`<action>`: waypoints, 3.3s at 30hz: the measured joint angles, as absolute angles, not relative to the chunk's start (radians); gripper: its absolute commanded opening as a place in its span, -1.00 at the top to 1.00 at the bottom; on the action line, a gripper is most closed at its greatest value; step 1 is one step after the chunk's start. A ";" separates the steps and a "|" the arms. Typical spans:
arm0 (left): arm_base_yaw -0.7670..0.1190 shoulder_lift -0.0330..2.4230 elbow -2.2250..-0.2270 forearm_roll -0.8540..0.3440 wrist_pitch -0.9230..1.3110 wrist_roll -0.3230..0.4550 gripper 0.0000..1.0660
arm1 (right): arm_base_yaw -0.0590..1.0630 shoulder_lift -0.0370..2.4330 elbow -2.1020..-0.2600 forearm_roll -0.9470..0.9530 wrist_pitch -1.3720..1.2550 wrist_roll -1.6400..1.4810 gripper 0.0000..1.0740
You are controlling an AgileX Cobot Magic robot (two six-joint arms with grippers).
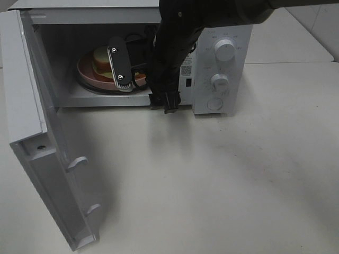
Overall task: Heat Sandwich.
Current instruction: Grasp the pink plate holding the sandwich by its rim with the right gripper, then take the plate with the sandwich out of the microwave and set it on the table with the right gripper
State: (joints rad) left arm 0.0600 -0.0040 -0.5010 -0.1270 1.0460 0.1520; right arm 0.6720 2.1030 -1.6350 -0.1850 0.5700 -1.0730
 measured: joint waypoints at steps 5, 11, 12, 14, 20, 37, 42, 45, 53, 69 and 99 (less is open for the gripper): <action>0.060 -0.004 -0.501 -0.127 1.046 0.152 -0.83 | 0.672 2.170 -1.698 -0.195 0.569 -1.071 -0.52; 0.060 -0.004 -0.501 -0.127 1.046 0.152 -0.83 | 0.672 2.239 -1.771 -0.202 0.572 -1.064 -0.52; 0.060 -0.004 -0.501 -0.127 1.046 0.152 -0.83 | 0.672 2.249 -1.786 -0.202 0.575 -1.062 -0.51; 0.060 -0.004 -0.501 -0.127 1.046 0.152 -0.83 | 0.672 2.268 -1.814 -0.204 0.579 -1.053 -0.50; 0.060 -0.004 -0.501 -0.127 1.046 0.152 -0.83 | 0.672 2.324 -1.889 -0.213 0.599 -1.043 -0.49; 0.060 -0.004 -0.501 -0.124 1.046 0.152 -0.83 | 0.668 2.406 -2.016 -0.221 0.639 -1.030 -0.46; 0.060 -0.004 -0.501 -0.122 1.046 0.152 -0.83 | 0.668 2.434 -2.072 -0.220 0.637 -1.030 -0.46; 0.060 -0.004 -0.501 -0.117 1.046 0.152 -0.83 | 0.668 2.447 -2.088 -0.211 0.634 -1.030 -0.45; 0.060 -0.004 -0.501 -0.104 1.046 0.152 -0.83 | 0.668 2.494 -2.095 -0.191 0.639 -1.031 -0.26; 0.060 -0.004 -0.501 -0.098 1.046 0.152 -0.83 | 0.670 2.477 -2.112 -0.204 0.618 -0.939 1.00; 0.060 -0.004 -0.501 -0.098 1.046 0.152 -0.83 | 0.668 2.372 -1.987 -0.140 0.680 -1.203 1.00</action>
State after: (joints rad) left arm 0.0600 -0.0040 -0.5010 -0.0980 1.0460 0.1520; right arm 0.6680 2.3720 -1.9870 -0.1400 0.6800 -1.2030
